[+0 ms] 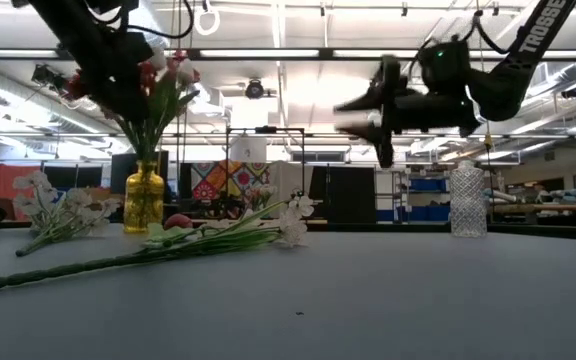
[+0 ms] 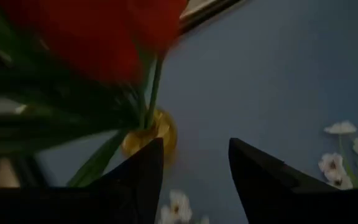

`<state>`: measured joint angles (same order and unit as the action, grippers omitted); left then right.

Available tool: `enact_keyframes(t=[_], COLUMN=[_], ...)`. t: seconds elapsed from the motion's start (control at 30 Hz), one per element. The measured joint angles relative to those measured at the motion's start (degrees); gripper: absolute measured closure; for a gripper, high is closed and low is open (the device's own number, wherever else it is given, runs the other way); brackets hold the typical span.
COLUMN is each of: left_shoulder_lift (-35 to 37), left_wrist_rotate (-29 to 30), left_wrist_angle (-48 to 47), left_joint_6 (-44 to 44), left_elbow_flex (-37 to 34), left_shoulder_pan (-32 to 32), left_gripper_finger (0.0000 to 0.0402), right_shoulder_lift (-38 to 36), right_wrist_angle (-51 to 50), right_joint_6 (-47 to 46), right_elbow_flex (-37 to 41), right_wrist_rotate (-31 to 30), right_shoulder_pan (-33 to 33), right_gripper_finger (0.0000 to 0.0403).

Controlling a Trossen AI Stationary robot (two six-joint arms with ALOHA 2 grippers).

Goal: Sort flowers into vase by color
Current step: Put the red flowers into the yellow transparent flower vase

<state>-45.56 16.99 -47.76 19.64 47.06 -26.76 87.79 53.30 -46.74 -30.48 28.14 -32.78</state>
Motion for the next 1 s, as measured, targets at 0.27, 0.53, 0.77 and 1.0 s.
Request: enact_keyframes(t=[0.27,0.53,0.77,1.0], left_shoulder_lift=[0.0,-0.2,-0.2,-0.2], left_wrist_rotate=[-1.0,-8.1,-14.6,-18.3], left_wrist_angle=[-9.5,-10.5,-13.9,-21.6], left_joint_6=[4.4,6.6,8.3,10.0], left_elbow_flex=[4.5,8.1,9.4,11.1], left_shoulder_pan=[0.0,0.0,0.0,0.0], left_gripper_finger=[0.0192,0.0191,0.0191,0.0197], right_shoulder_lift=[0.0,0.0,0.0,0.0], right_wrist_angle=[-11.4,-12.1,-14.5,-14.8], right_joint_6=[4.7,5.1,5.6,3.8], right_elbow_flex=[0.0,0.0,0.0,0.0], right_wrist_rotate=[-3.1,-4.1,-1.9,0.1], right_shoulder_pan=[3.5,6.4,8.0,8.8], right_gripper_finger=[0.0251,0.0251,0.0251,0.0251])
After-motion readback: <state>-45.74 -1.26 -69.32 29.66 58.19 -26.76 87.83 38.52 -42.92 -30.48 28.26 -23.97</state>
